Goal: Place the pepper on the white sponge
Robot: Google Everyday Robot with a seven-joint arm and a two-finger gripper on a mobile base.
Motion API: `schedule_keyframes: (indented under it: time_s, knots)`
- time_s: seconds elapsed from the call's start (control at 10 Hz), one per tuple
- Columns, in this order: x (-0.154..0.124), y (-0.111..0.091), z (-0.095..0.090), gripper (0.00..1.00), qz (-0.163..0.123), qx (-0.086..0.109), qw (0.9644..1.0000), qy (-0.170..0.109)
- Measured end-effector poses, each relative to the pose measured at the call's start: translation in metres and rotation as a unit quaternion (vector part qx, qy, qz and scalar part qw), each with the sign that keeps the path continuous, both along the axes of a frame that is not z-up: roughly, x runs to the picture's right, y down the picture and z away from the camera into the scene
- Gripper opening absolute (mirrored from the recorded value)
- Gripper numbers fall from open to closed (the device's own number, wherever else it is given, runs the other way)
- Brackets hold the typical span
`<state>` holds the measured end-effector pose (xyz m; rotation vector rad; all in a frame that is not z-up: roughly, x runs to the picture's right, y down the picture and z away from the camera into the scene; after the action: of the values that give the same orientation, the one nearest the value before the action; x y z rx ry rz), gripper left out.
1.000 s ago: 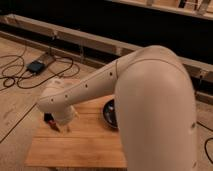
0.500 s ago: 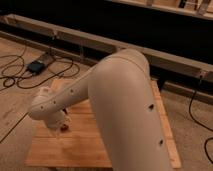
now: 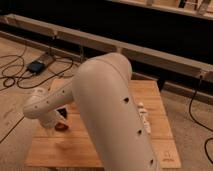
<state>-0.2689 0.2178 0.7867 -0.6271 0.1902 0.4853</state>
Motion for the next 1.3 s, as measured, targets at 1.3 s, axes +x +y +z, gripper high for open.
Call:
schedule_keyframes:
  time_s: [1.3]
  knots:
    - [-0.016, 0.005, 0.039, 0.48, 0.014, 0.005, 0.9999, 0.007]
